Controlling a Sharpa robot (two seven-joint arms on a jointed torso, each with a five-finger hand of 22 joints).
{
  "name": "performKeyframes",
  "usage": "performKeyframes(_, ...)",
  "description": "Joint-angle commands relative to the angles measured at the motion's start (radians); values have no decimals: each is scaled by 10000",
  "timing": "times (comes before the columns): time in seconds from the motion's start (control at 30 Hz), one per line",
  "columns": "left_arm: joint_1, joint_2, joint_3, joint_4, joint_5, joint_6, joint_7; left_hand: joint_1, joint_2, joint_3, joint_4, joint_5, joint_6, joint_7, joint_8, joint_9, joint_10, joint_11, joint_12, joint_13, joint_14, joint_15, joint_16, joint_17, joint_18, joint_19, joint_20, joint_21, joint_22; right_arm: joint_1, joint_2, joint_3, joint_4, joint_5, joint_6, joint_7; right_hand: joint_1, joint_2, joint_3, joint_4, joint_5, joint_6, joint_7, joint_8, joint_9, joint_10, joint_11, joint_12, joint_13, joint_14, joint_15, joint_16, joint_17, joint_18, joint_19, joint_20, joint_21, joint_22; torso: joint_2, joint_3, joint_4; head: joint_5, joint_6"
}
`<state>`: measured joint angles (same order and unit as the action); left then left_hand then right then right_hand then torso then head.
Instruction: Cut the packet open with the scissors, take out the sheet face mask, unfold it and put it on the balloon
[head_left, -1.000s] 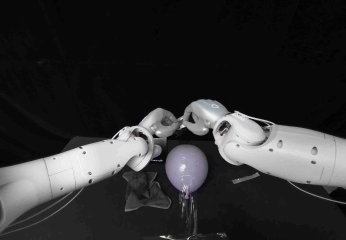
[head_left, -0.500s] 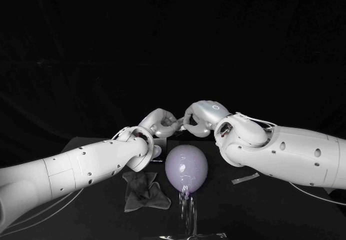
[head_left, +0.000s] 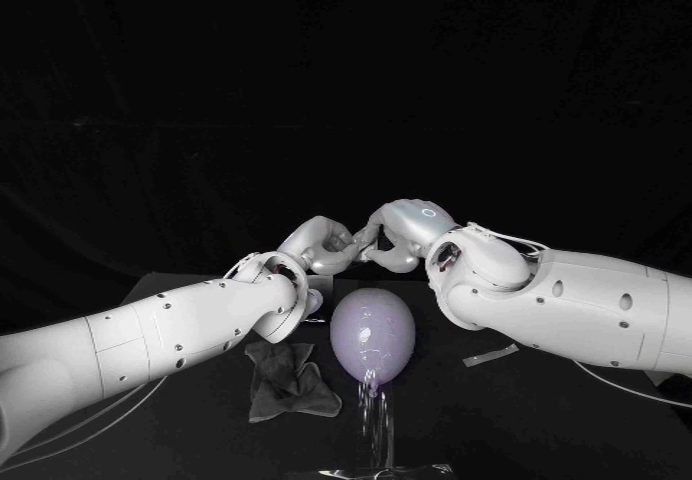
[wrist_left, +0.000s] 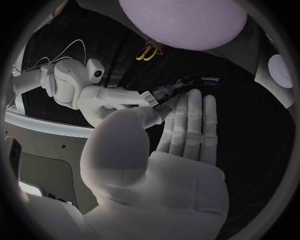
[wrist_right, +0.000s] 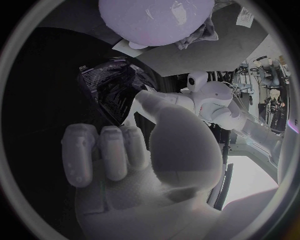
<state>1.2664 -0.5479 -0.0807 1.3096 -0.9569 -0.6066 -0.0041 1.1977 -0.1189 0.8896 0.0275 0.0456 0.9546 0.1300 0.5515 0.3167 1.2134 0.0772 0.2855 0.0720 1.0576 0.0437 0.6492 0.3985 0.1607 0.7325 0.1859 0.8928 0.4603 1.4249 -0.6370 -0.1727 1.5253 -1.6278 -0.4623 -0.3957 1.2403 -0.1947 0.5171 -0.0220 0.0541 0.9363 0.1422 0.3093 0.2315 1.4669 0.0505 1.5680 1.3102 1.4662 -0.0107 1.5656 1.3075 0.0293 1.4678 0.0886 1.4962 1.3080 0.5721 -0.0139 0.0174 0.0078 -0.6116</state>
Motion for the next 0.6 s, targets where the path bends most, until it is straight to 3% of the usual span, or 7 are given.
performKeyframes(0.03, 23, 15, 23, 82, 25, 11, 171, 42, 41, 2, -78, 30, 45, -4, 89, 422, 90, -5, -45, 1, -9, -76, -31, 9, 183, -74, -23, 67, 10, -16, 38, -15, -80, -169, 490, 60, 174, -10, -51, -58, -41, -120, 13, -109, -27, 1039, 92, 28, 2606, 1046, 58, 52, 2633, -47, 358, 96, -85, 2113, -6, -2, 6, 4, -7)
performKeyframes(0.3, 23, 3, 23, 130, 27, -21, 205, 45, 49, 8, -80, 30, 46, -3, 89, 421, 93, -4, -51, 1, -8, -76, -30, 11, 183, -84, -23, 87, 22, -41, 102, -35, -197, -128, 951, 126, 302, 28, -26, -85, -41, -113, -11, -172, -38, 1039, 81, 28, 2606, 1046, 63, 52, 2633, -33, 323, 116, -129, 2090, 0, 0, -6, 3, -15)
performKeyframes(0.6, 22, -11, 23, 147, 32, -134, 252, 43, 79, 16, -65, 28, 49, 0, 90, 420, 100, -1, -55, 3, -5, -75, -29, 14, 181, -94, -20, 106, 35, -53, 127, -44, -247, -104, 1216, 171, 383, 134, -9, -31, -42, 328, -70, -85, 30, 1039, 33, 28, 2606, 1046, 31, 52, 2633, -39, 347, 116, -101, 2115, 4, 3, -8, -17, -34)
